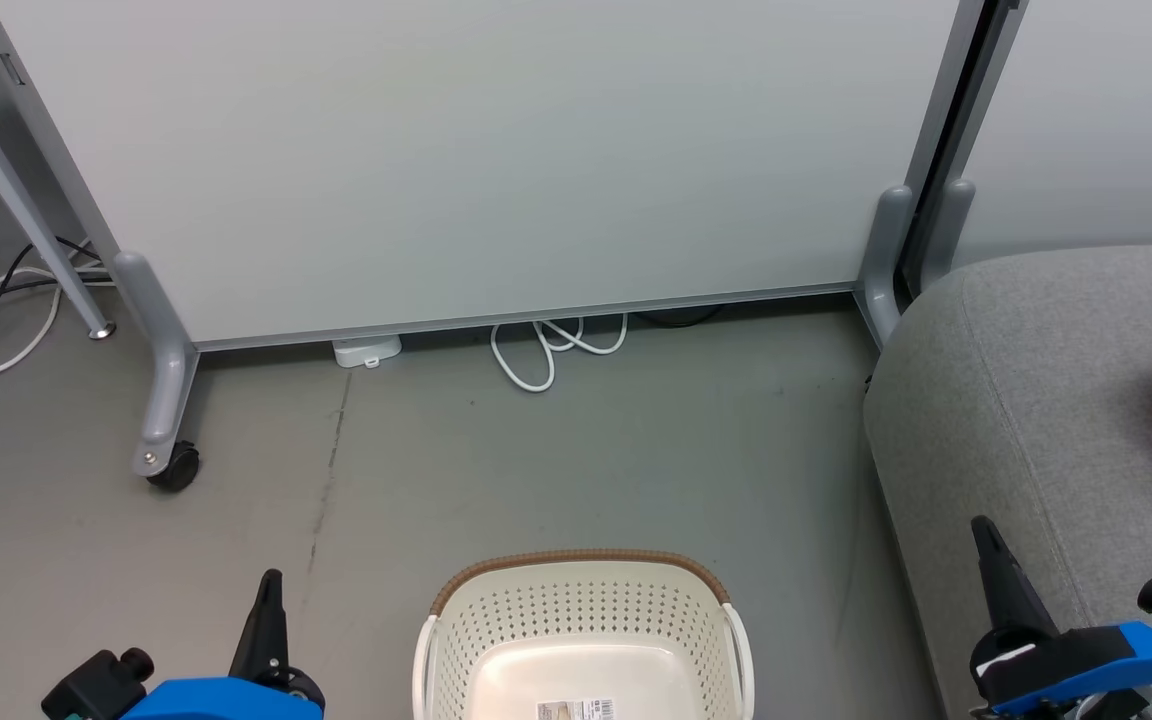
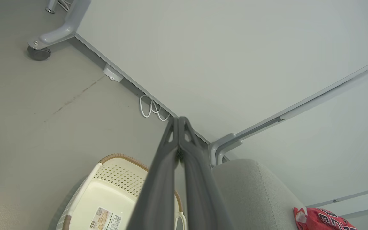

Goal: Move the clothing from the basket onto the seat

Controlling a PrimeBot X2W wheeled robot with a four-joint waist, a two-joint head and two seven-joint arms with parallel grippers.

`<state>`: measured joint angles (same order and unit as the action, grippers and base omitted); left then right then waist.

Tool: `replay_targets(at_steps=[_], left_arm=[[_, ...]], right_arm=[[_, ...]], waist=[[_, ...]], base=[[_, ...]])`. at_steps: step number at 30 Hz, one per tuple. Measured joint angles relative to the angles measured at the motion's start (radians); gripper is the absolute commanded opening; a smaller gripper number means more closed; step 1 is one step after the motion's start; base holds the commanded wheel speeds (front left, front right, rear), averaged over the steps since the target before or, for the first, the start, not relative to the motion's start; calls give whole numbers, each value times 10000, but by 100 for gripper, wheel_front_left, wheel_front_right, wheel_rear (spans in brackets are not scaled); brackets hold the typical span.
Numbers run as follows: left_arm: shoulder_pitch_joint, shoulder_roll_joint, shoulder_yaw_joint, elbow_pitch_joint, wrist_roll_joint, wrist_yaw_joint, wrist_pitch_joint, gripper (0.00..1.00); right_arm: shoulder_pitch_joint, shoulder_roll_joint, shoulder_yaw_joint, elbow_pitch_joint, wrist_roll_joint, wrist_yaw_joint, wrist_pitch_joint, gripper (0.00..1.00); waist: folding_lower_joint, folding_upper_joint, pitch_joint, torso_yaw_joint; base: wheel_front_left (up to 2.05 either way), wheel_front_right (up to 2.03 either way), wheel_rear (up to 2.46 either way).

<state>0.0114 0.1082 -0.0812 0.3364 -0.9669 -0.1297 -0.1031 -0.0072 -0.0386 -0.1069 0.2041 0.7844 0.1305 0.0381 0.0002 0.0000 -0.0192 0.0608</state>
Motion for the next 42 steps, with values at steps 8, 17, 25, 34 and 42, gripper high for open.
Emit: replay_targets(at_steps=[8,17,25,34,42], left_arm=[[-153,-75,201,-121,-817,0,267,0],[-335,-140,439,-232,-1689,0,527,0],[-416,-178,673,-324,-2380,0,767,0],[-559,-232,874,-441,-3103,0,1009,0],[-624,-288,1041,-504,-3699,0,1197,0]], right_arm=[[-99,-8,-4,44,1028,0,109,0],[-236,-15,-13,92,2104,-2,203,0],[-334,-23,-19,132,3009,-2,280,0],[-474,-31,-25,176,3917,-2,332,0],[-520,-36,-33,224,4675,-2,414,0]], waist=[[0,0,20,-55],[0,0,43,-117],[0,0,63,-172],[-1,0,86,-234],[-1,0,106,-289]], base=[[0,0,0],[0,0,0],[0,0,0],[0,0,0],[0,0,0]])
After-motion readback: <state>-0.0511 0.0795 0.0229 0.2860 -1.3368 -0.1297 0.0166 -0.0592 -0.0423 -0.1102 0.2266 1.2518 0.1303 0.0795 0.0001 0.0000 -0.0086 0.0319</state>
